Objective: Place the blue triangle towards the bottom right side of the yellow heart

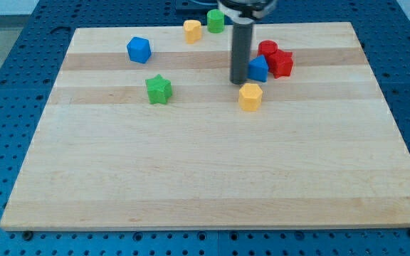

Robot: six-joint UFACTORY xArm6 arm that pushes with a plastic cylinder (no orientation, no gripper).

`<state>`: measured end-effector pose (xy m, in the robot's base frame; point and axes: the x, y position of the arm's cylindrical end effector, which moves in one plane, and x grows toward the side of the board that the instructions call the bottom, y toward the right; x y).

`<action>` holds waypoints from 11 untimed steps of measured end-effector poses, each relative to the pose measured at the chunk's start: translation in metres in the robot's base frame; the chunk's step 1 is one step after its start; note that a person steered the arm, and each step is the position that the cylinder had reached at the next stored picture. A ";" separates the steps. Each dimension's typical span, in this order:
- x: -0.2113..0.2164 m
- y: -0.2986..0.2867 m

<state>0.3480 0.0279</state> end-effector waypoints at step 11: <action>-0.035 0.036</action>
